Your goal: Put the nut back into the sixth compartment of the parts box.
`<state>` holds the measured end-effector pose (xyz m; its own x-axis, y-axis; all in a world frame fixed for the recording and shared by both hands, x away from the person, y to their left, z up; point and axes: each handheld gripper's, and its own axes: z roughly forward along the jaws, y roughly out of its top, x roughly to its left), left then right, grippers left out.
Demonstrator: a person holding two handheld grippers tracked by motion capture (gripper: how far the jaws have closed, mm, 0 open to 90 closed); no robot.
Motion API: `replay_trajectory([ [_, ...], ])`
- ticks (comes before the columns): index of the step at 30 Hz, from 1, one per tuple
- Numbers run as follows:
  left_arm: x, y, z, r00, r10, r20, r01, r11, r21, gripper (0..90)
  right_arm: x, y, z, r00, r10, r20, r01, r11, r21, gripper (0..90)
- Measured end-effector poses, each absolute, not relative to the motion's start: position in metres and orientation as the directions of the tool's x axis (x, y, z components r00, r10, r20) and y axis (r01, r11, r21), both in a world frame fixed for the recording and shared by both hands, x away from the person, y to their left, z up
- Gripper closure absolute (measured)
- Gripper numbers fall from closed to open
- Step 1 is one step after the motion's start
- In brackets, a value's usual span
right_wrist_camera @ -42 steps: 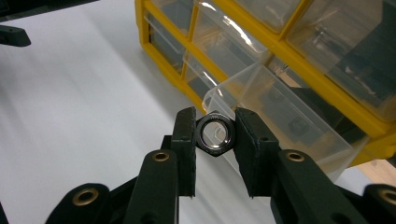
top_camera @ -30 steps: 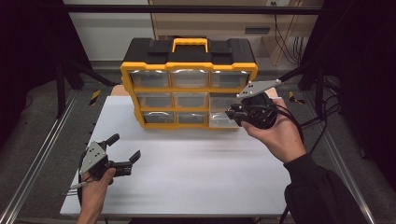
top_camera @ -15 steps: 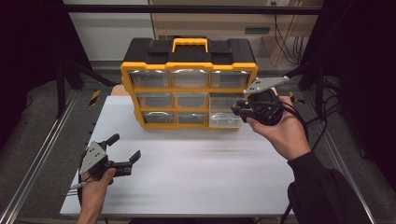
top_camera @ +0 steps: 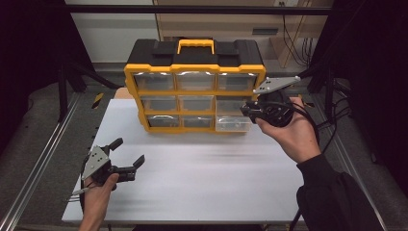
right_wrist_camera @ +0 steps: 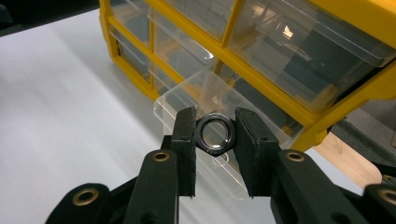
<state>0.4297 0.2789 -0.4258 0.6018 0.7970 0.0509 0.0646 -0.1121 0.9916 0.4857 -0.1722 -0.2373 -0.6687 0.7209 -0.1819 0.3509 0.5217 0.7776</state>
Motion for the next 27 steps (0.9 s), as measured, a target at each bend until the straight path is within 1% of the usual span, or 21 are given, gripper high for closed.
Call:
replay_trajectory([
  [14,0.429,0.28,-0.425,0.6,0.798,0.049,0.064,-0.109,0.992,0.8,0.503,-0.176,-0.241,-0.642,0.743,-0.188,0.382,0.523,0.762,69.9],
  [27,0.429,0.28,-0.425,0.599,0.799,0.049,0.062,-0.108,0.992,0.8,0.51,-0.17,-0.242,-0.637,0.742,-0.21,0.376,0.537,0.755,69.9],
])
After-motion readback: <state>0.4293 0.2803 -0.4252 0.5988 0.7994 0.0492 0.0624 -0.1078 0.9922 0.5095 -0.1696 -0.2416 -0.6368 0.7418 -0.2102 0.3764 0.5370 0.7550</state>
